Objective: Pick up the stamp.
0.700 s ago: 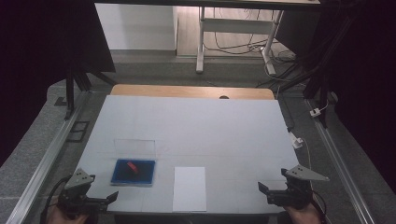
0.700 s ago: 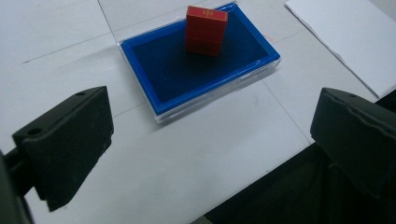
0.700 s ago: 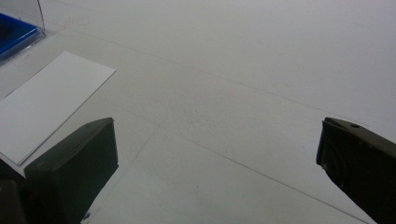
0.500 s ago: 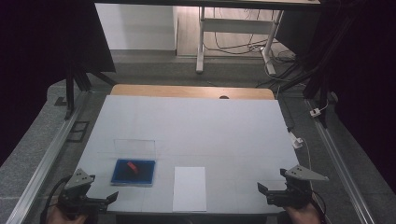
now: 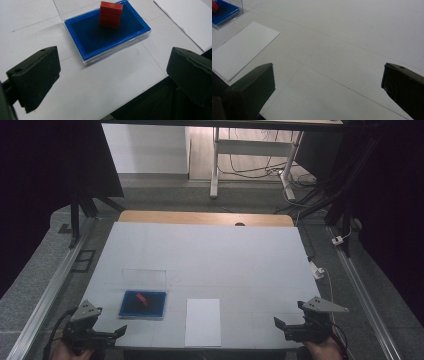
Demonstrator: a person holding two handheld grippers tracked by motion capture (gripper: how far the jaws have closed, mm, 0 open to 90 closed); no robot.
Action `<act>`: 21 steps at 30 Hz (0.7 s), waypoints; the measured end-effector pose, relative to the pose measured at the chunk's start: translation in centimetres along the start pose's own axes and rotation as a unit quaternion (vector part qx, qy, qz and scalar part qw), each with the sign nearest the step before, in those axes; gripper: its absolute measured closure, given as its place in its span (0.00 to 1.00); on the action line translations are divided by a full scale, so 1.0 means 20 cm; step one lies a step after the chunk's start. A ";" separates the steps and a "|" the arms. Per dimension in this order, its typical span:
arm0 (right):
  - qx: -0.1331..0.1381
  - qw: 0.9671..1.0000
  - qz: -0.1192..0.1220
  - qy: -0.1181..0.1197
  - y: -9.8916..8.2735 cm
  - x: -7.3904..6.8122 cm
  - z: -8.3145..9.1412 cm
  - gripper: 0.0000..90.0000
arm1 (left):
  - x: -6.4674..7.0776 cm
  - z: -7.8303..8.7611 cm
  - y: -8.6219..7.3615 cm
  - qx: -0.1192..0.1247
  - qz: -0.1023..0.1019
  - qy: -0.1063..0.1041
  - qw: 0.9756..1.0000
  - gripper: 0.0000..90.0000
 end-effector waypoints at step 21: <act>-0.011 1.000 0.006 0.009 0.01 -0.01 -0.02 0.00 | 0.01 0.01 0.02 0.008 0.012 -0.015 1.000 0.00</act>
Point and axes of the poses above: each handheld gripper's, and its own axes: z roughly backward along the jaws, y roughly out of its top, x roughly to its right, the point moved 9 cm from there along -z, roughly forward along the jaws, and after that the axes turned 2 degrees about y, right-handed, at the moved point
